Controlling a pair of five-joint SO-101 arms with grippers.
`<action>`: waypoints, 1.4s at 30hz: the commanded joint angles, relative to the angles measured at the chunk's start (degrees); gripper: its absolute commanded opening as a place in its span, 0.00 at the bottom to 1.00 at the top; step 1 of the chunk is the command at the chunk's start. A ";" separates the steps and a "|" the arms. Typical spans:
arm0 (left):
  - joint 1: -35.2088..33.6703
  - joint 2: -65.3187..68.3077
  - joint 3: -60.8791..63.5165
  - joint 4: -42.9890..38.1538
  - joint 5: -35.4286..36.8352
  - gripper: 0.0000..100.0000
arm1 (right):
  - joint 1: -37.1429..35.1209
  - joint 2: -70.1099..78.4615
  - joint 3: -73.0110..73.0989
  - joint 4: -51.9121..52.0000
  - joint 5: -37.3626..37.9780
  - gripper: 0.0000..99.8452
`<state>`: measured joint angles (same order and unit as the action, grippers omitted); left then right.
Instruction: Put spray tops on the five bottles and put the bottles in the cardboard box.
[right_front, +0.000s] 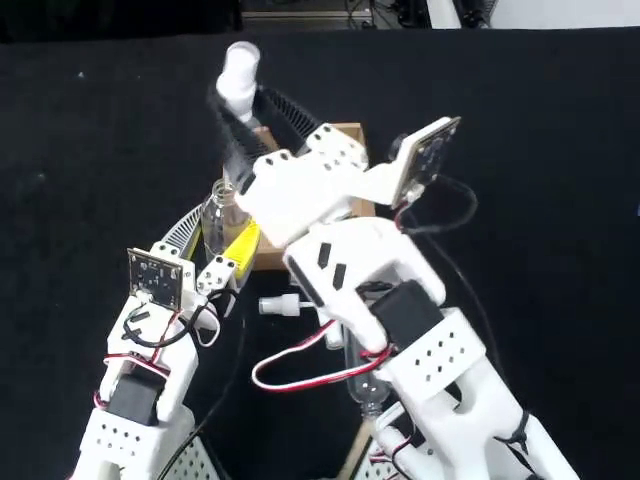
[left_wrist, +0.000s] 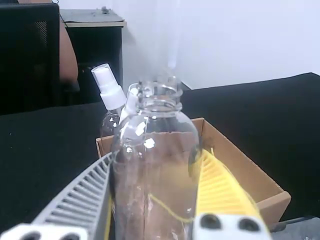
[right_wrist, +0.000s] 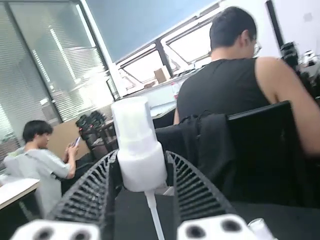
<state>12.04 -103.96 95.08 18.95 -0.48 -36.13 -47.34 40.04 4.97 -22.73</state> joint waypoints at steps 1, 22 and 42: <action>-0.04 -0.53 -1.45 -1.58 0.09 0.03 | -1.32 0.22 -0.92 -1.58 -0.09 0.01; -0.13 -0.53 -1.36 -1.32 0.00 0.03 | -2.29 3.30 -0.48 8.88 4.40 0.12; -0.13 -0.53 0.66 -1.76 0.00 0.03 | 0.88 -20.00 -0.57 28.66 8.18 0.10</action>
<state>12.04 -103.96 95.43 18.77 -0.48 -37.89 -59.30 40.13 28.44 -17.80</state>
